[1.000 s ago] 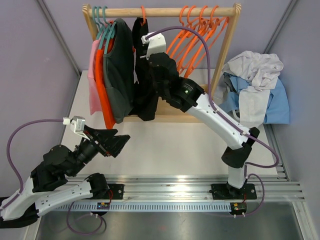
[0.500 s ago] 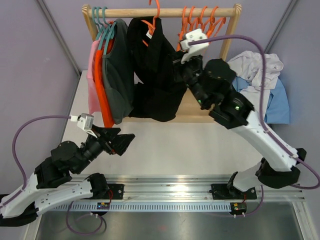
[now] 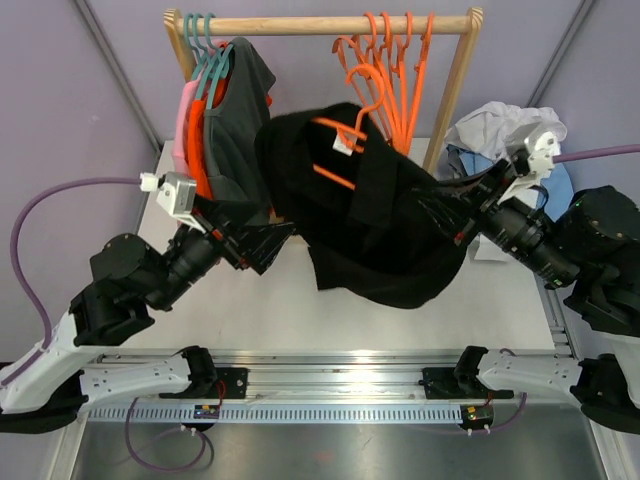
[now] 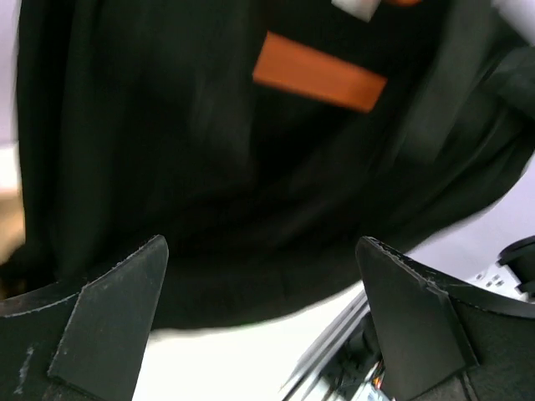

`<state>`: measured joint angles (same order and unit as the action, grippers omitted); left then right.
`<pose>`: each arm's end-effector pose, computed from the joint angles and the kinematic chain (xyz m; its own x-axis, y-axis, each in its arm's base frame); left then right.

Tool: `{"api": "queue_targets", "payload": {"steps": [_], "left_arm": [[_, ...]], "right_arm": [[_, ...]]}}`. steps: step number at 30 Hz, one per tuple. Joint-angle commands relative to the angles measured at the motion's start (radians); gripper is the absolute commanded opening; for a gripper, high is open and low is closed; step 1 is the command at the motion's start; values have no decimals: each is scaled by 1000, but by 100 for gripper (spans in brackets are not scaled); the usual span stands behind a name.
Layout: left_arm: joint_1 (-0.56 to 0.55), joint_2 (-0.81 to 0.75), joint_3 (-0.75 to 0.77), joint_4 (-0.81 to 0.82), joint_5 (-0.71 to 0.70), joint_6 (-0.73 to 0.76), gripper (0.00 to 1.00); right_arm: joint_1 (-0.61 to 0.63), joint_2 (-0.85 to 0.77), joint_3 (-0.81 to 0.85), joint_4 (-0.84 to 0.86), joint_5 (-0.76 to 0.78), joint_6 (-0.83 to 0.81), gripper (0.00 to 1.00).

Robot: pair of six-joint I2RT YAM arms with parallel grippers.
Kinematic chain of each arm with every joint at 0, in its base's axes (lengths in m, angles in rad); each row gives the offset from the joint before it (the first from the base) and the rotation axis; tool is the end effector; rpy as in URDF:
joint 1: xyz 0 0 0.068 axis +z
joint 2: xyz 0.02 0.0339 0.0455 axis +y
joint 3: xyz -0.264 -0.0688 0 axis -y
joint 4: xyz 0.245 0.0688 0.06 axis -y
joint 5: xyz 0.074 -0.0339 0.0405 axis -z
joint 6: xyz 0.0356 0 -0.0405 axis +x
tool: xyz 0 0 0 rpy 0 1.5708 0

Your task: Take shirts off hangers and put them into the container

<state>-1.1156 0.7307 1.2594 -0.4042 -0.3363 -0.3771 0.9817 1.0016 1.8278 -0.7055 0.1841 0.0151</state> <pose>0.0596 -0.0949 0.4784 -0.2084 -0.3648 -0.9075 0.6745 0.6182 -0.4035 0.0653 0.0860 0.5698 0.0561 0.1106 -0.9923 -0.7174 0.6957 0.0370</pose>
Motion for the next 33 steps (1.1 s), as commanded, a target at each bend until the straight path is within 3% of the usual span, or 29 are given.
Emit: {"api": "queue_targets", "payload": {"steps": [1, 6, 13, 19, 20, 21, 25, 33], "left_arm": [[-3, 99, 110, 120, 85, 75, 99], [-3, 226, 222, 183, 158, 76, 99], [-1, 314, 279, 179, 143, 46, 99], [128, 354, 284, 127, 230, -131, 98], [128, 358, 282, 123, 220, -135, 95], [128, 361, 279, 123, 221, -143, 82], [128, 377, 281, 123, 214, -152, 63], [128, 401, 267, 151, 253, -186, 57]], "right_arm": [[5, -27, -94, -57, -136, 86, 0], [5, -67, -174, -91, -159, 123, 0], [5, -116, -197, -91, -169, 131, 0], [5, -132, -196, -92, -164, 125, 0], [5, -132, -196, -95, -163, 123, 0], [5, -132, -197, -97, -161, 120, 0], [5, -132, -199, -94, -160, 117, 0], [5, -129, -208, -78, -152, 117, 0]]}}
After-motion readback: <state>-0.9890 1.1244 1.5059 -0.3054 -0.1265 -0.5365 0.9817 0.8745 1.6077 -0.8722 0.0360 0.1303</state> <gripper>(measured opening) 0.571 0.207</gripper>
